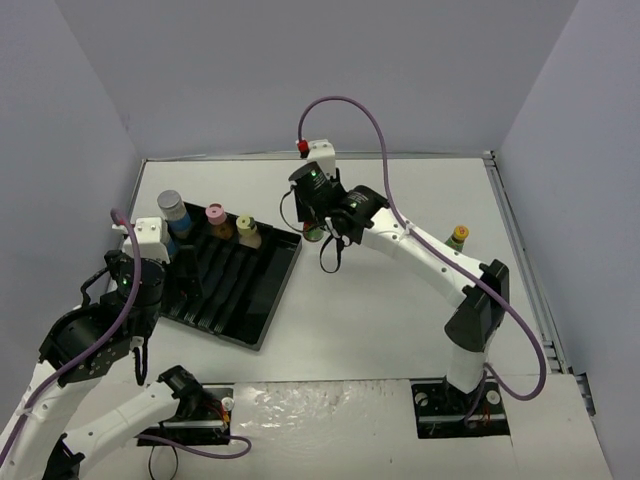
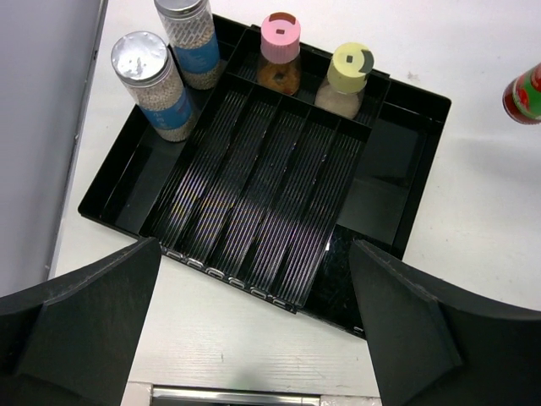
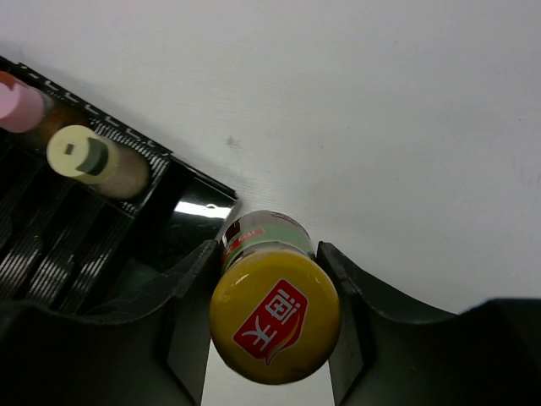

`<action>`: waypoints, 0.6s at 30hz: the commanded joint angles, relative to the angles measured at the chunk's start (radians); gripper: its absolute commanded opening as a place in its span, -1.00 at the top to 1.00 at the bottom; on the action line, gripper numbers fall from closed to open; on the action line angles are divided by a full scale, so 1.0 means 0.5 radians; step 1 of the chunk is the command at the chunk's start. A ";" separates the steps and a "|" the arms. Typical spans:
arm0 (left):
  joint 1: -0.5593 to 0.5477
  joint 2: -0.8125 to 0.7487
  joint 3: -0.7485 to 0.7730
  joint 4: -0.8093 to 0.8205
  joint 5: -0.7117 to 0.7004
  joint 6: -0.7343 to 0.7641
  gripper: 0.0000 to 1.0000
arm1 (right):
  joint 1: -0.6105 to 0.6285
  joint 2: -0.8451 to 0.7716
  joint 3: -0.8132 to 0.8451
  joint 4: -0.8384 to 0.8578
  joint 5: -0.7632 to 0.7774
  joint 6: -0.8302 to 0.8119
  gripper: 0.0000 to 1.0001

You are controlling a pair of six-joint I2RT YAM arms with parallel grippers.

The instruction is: Organize the condiment bottles

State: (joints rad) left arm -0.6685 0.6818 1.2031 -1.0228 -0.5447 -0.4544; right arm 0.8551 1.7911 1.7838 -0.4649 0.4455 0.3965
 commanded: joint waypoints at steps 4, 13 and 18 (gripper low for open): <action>-0.016 -0.036 0.012 0.101 -0.112 -0.054 -0.83 | 0.120 0.174 0.377 0.178 0.107 0.023 1.00; -0.013 -0.099 0.011 0.046 -0.126 -0.058 -0.86 | 0.171 0.418 0.549 0.211 0.054 0.018 1.00; -0.013 -0.131 0.015 0.013 -0.129 -0.061 -0.87 | 0.177 0.493 0.532 0.282 0.031 0.027 1.00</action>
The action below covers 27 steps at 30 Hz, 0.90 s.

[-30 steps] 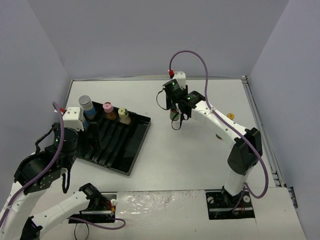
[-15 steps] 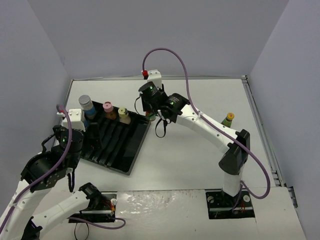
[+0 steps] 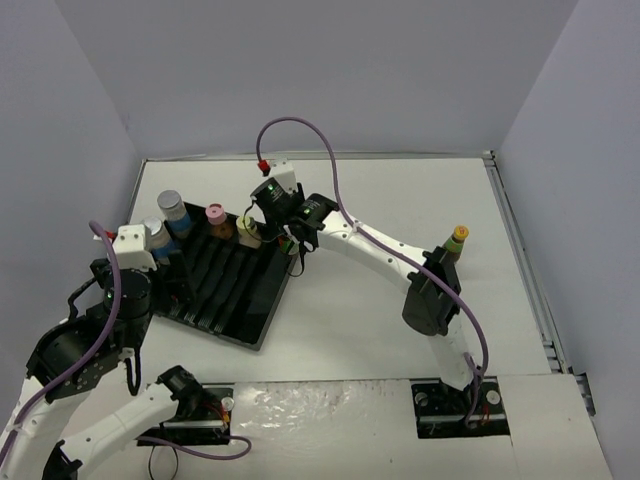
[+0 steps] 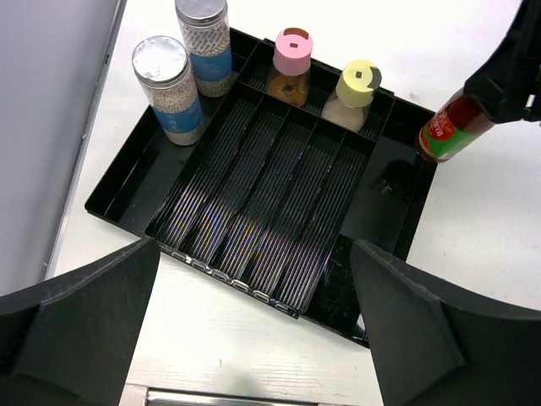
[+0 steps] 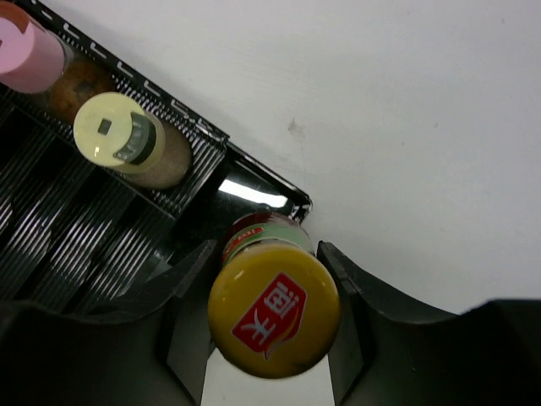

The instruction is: Organize the condiment bottles

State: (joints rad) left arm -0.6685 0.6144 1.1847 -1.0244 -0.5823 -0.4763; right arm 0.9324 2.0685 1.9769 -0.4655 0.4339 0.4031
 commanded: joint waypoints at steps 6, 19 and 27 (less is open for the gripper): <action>-0.013 -0.022 0.055 -0.012 -0.059 -0.023 -0.87 | 0.033 0.009 0.121 0.352 0.022 0.036 1.00; -0.016 -0.053 0.081 -0.068 -0.062 -0.023 -0.88 | 0.040 0.038 -0.081 0.583 0.047 0.047 1.00; -0.013 -0.057 0.094 -0.089 -0.075 -0.020 -0.88 | 0.052 0.029 -0.232 0.741 0.024 0.035 1.00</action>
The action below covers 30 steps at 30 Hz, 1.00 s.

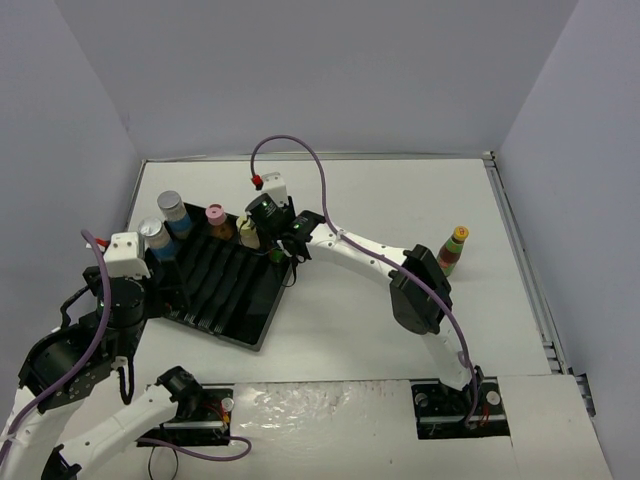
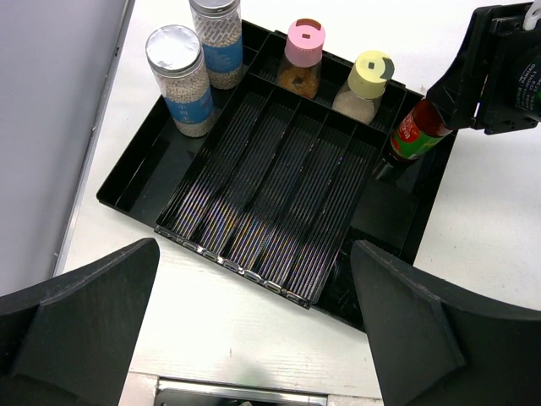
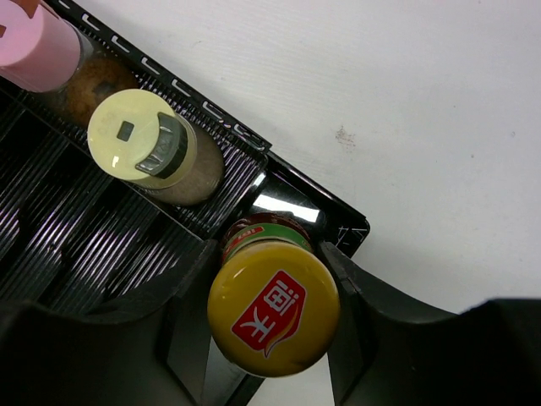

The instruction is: Organize the condiment bottles

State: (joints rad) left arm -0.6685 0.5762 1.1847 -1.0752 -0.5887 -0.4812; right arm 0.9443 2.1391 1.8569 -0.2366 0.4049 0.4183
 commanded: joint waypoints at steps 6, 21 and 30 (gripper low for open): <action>-0.016 0.013 0.078 0.018 -0.061 -0.011 -0.88 | 0.041 -0.106 -0.007 0.279 0.100 -0.008 0.77; -0.013 0.016 0.057 0.039 -0.060 -0.013 -0.88 | 0.080 -0.141 -0.008 0.153 0.272 -0.020 -0.35; -0.014 0.002 0.046 0.033 -0.060 -0.022 -0.88 | 0.147 -0.262 0.045 0.030 0.372 -0.040 -0.49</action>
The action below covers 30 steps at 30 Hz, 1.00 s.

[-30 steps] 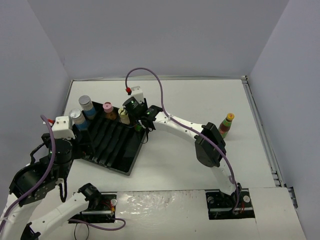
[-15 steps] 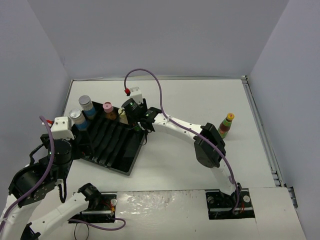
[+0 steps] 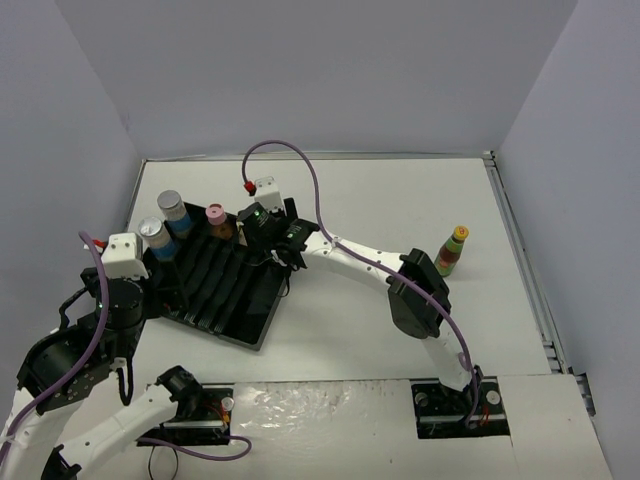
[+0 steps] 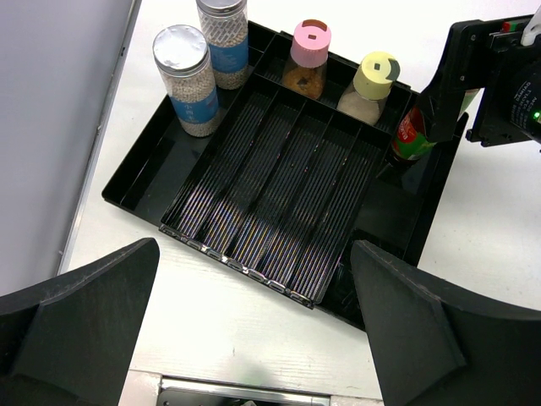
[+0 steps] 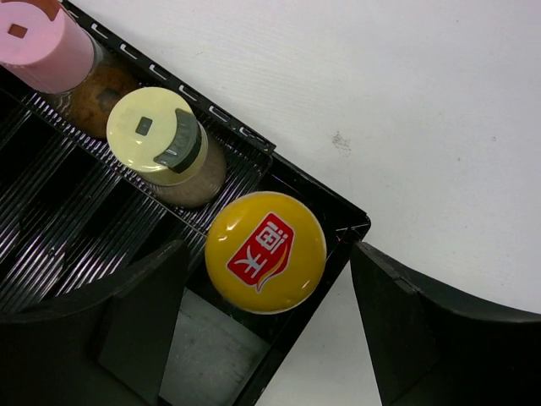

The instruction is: Organize the condiment bottles

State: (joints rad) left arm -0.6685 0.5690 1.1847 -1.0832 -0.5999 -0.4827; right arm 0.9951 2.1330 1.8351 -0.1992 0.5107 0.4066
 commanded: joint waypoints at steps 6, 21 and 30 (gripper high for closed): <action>-0.013 0.000 0.064 0.028 -0.030 -0.020 -0.88 | 0.110 -0.441 0.087 -0.179 0.309 -0.033 -0.53; -0.016 -0.050 0.110 0.024 0.059 0.005 -0.88 | -0.438 -1.176 -0.793 -0.375 0.795 0.359 -0.62; -0.016 -0.069 0.043 0.091 0.115 0.017 -0.88 | -0.783 -1.472 -1.129 -0.372 0.795 0.462 -0.68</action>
State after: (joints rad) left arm -0.6685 0.5270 1.1915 -1.0984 -0.5560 -0.4831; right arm 0.6142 1.5109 1.2856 -0.4112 0.8487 0.5865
